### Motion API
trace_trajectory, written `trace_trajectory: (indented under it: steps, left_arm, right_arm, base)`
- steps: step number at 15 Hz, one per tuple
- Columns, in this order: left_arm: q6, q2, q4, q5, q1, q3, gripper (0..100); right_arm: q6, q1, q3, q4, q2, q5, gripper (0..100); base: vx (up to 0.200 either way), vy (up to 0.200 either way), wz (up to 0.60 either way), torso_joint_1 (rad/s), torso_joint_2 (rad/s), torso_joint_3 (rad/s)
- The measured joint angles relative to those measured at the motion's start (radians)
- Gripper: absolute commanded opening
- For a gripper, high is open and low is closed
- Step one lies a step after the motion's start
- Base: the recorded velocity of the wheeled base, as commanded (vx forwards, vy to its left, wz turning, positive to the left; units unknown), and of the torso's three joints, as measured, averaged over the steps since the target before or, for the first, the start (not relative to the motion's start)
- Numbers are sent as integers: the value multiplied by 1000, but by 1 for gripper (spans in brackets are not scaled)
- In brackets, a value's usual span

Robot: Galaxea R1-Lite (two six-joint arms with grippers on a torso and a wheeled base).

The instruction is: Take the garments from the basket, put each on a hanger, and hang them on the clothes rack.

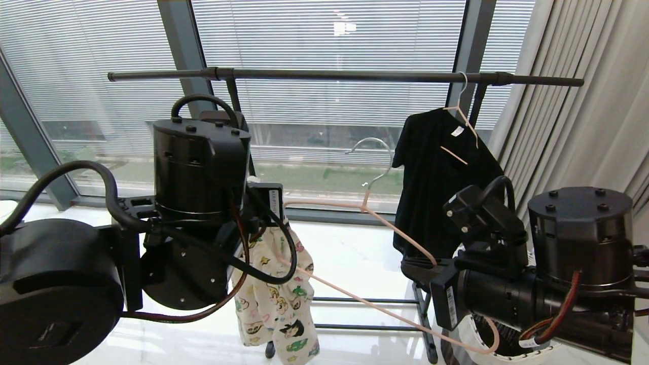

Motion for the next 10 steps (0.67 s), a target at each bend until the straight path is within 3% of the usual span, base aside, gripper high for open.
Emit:
trace_trajectory:
  steps: [4, 10]
  left_arm:
    - [48, 5, 0, -17, -42, 5, 0]
    - [2, 6, -1, -35, -161, -36, 0]
  right_arm:
    - [-4, 24, -18, 0, 35, 0, 0]
    - [-2, 59, -120, -1, 134, 0, 0]
  base:
    - [0, 0, 0, 0, 0, 0]
    - [0, 0, 0, 0, 0, 0]
